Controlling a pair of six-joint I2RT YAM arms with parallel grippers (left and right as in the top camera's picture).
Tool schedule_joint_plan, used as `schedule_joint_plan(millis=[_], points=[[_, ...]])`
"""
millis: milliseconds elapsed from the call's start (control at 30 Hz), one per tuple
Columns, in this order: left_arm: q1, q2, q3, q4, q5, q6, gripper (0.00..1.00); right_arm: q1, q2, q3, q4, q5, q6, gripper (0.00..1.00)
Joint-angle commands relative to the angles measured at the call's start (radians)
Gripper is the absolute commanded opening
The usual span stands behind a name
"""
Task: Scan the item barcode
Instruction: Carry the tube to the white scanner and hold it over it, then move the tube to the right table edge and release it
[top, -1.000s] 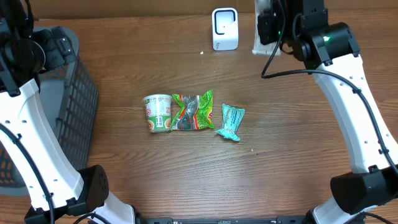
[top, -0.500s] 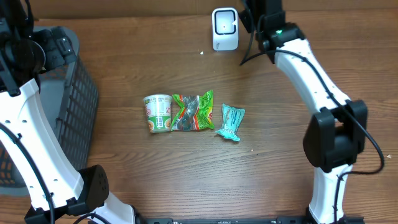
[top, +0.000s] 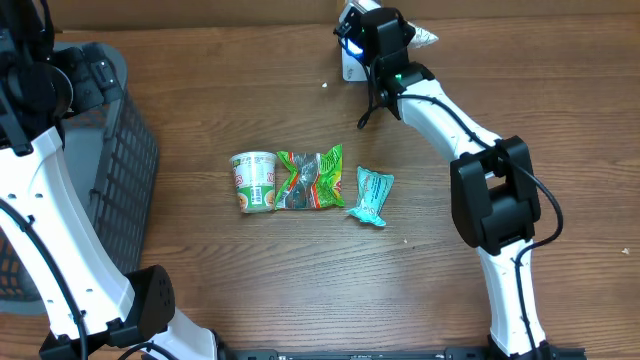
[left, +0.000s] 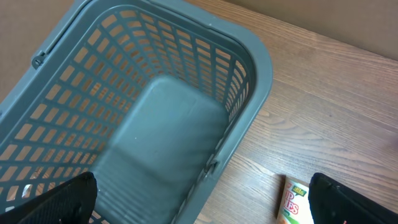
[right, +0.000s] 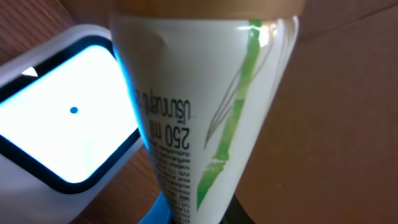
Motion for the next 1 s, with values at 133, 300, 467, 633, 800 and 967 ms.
schedule_joint_plan(millis=[133, 300, 467, 633, 800, 967], points=[[0.0, 0.004, 0.002, 0.001, 0.001, 0.015, 1.0, -0.002, 0.02, 0.026, 0.049, 0.07, -0.086, 0.04], [0.0, 0.004, 0.002, 0.001, 0.001, 0.015, 1.0, -0.002, 0.044, 0.026, 0.091, 0.077, -0.171, 0.04], [0.0, 0.004, 0.002, 0.001, 0.001, 0.015, 1.0, -0.002, 0.074, 0.026, 0.116, 0.081, -0.171, 0.04], [0.0, 0.004, 0.002, 0.001, 0.001, 0.015, 1.0, -0.003, 0.09, 0.026, 0.152, 0.078, -0.18, 0.04], [0.0, 0.004, 0.002, 0.001, 0.001, 0.015, 1.0, -0.002, 0.09, 0.026, 0.188, 0.133, -0.188, 0.04], [0.0, 0.004, 0.002, 0.001, 0.001, 0.015, 1.0, 0.003, 0.008, 0.026, 0.079, 0.133, 0.013, 0.04]])
